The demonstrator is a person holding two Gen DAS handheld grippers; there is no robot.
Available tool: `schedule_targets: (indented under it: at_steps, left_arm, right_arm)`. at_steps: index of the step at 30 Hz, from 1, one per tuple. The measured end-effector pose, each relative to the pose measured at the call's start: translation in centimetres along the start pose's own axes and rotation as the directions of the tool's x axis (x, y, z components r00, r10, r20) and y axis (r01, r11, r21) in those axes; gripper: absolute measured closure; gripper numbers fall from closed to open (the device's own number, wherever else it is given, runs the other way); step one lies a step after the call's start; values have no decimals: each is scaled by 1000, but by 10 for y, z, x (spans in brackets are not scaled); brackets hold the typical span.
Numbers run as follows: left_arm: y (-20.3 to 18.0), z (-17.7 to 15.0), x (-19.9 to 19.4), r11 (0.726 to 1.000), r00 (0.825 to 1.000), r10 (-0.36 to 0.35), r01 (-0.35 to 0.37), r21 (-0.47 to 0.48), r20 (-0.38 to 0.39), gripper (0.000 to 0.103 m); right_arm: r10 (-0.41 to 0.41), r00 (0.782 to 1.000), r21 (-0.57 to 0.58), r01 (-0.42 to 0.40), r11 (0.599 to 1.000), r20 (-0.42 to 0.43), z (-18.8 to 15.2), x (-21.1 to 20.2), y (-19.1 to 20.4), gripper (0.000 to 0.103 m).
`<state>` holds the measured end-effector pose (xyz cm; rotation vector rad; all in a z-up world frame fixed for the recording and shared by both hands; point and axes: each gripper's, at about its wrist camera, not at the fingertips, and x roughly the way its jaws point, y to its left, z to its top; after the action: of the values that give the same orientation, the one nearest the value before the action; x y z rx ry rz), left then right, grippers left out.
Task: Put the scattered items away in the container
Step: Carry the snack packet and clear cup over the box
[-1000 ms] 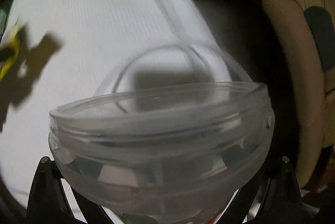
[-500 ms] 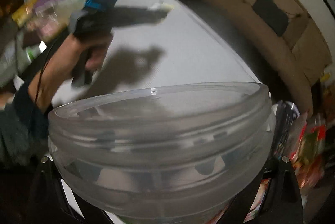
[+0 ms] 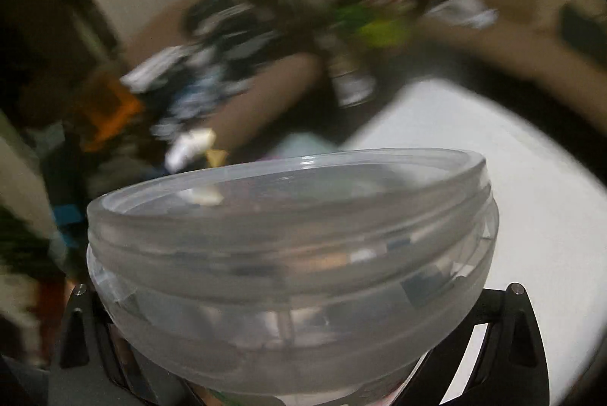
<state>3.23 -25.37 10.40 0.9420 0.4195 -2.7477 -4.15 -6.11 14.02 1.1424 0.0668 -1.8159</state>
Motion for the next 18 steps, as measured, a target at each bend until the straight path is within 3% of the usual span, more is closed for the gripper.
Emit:
schedule_targets:
  at_steps: [2,4,7,9,10,12,14,18]
  left_arm:
    - [19,-9,5,997,997,72,-72,5,-21,81]
    - [26,-13,15,991,990,135,-135,17,-42,81]
    - [41,-19,30,987,985,158,-160,-31,-67,81]
    - [37,-25,37,962,961,271,-272,-14,-45,81]
    - [35,-28,42,963,961,270,-271,-6,-56,81]
    - [37,-36,55,976,972,214,-216,-18,-98,81]
    - [33,-39,69,977,969,211,-212,8,-127,81]
    - [27,-51,87,989,972,148,-151,-1,-183,81]
  right_arm:
    - [-21,996,-118,11,993,-82,44,44,13,5]
    - [-121,977,-185,88,979,-176,73,91,15,5]
    - [-238,933,-107,217,970,-271,80,151,-2,5]
    - [-349,879,-10,366,931,-324,73,181,-33,5]
    - [-362,864,19,393,919,-349,71,194,-44,5]
    - [-324,870,61,371,927,-372,65,214,-54,5]
    - [-311,868,70,364,929,-386,64,231,-56,4]
    - [-334,839,55,394,918,-429,53,263,-90,4]
